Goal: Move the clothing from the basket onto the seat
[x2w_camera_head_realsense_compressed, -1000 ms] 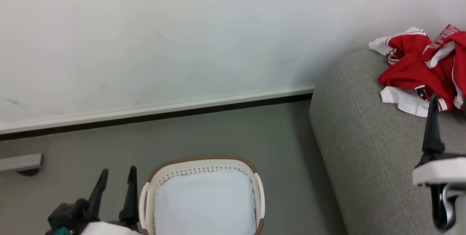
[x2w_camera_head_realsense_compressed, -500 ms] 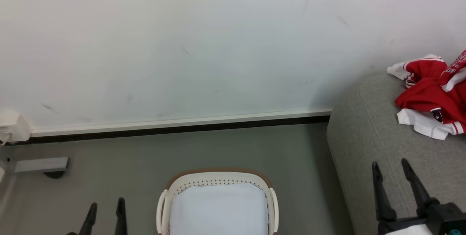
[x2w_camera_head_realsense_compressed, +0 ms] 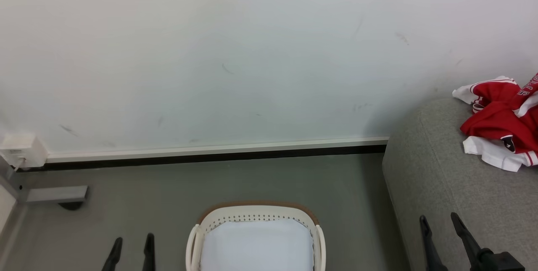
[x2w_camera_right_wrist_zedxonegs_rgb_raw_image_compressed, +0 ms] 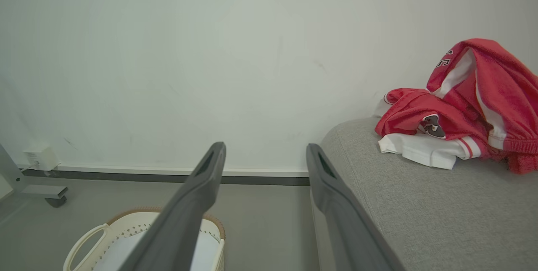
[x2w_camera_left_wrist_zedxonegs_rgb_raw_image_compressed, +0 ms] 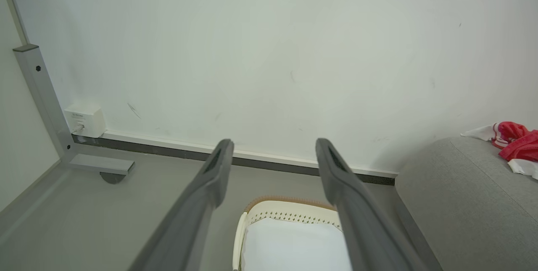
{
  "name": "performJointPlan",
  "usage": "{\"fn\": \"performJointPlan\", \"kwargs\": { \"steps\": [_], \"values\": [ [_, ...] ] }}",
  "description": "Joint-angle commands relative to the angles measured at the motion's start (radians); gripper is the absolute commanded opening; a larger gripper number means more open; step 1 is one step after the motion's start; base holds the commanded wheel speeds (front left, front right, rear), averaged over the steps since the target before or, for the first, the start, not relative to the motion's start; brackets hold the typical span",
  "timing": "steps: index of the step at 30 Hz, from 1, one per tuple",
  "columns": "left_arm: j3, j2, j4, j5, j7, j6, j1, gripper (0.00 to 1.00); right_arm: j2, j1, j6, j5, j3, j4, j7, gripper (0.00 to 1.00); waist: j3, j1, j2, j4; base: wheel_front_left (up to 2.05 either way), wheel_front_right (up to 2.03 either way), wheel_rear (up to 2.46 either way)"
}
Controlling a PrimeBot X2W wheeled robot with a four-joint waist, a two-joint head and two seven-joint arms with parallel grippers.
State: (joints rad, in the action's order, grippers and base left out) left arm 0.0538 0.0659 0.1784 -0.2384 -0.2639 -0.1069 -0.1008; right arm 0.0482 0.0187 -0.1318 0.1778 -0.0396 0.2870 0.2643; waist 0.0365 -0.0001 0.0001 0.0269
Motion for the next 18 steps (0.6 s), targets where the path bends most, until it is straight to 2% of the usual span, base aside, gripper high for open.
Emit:
{"fn": "performJointPlan", "kwargs": {
  "steps": [1,18],
  "values": [
    [0.004,-0.003,-0.005,0.018,-0.001,-0.006,-0.007,1.00,0.004,-0.004,0.002,0.002,0.002,0.018,0.000,1.00,0.000,0.0001,-0.0001,0.002,0.00,0.00,0.00],
    [0.025,-0.008,0.066,0.046,-0.001,-0.023,0.036,1.00,0.004,0.079,0.002,-0.018,-0.027,0.107,0.000,1.00,0.002,0.0001,-0.0001,0.002,0.00,0.00,0.00]
  ]
}}
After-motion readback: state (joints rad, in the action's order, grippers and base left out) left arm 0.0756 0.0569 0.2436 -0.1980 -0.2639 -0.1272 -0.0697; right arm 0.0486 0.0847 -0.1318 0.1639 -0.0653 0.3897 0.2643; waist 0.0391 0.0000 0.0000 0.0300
